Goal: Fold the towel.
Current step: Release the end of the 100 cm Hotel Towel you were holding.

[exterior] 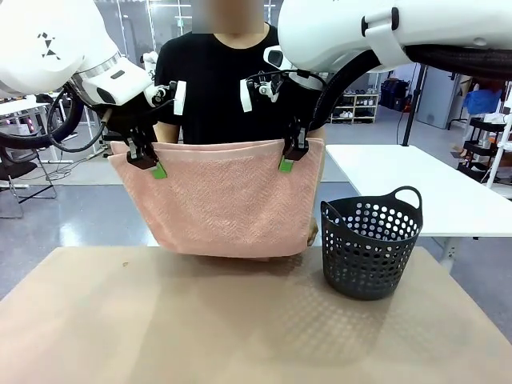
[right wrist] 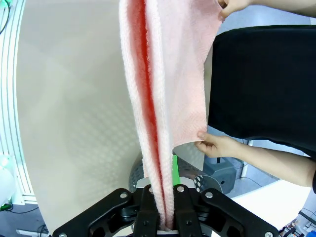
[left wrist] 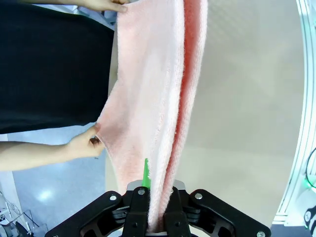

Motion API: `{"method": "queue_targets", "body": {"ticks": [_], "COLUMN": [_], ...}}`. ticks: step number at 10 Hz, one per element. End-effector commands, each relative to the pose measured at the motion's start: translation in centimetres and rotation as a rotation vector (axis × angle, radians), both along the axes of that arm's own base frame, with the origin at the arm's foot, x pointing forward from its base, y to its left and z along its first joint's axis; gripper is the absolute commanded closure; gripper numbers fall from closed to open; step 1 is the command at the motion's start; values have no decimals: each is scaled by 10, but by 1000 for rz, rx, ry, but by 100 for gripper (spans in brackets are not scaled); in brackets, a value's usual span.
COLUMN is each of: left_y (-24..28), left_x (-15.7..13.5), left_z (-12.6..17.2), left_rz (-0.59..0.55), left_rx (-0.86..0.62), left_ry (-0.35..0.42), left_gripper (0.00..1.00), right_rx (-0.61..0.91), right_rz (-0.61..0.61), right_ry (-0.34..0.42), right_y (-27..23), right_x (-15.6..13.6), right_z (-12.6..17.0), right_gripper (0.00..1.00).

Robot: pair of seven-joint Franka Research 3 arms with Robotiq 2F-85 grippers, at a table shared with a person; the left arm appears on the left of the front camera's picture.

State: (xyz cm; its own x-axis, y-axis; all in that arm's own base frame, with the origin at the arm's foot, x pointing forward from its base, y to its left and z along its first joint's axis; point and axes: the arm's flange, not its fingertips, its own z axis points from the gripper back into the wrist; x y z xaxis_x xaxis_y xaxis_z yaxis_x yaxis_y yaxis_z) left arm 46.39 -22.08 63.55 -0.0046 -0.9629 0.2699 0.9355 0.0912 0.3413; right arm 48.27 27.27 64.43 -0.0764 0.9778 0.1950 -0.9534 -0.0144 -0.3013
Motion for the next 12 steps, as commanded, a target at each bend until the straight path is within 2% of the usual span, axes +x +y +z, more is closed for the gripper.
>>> {"method": "queue_targets", "body": {"ticks": [1, 12], "left_y": [1, 1], "left_x": [0, 0], "left_z": [2, 2], "left_rz": [3, 3], "left_rx": [4, 4], "left_ry": [-5, -5], "left_gripper": [100, 100], "right_rx": [-4, -4], "right_rz": [-1, -1], "right_ry": [-4, -4], "right_y": [-1, -1], "right_x": [0, 0], "right_z": [1, 1], "right_gripper": [100, 100]}}
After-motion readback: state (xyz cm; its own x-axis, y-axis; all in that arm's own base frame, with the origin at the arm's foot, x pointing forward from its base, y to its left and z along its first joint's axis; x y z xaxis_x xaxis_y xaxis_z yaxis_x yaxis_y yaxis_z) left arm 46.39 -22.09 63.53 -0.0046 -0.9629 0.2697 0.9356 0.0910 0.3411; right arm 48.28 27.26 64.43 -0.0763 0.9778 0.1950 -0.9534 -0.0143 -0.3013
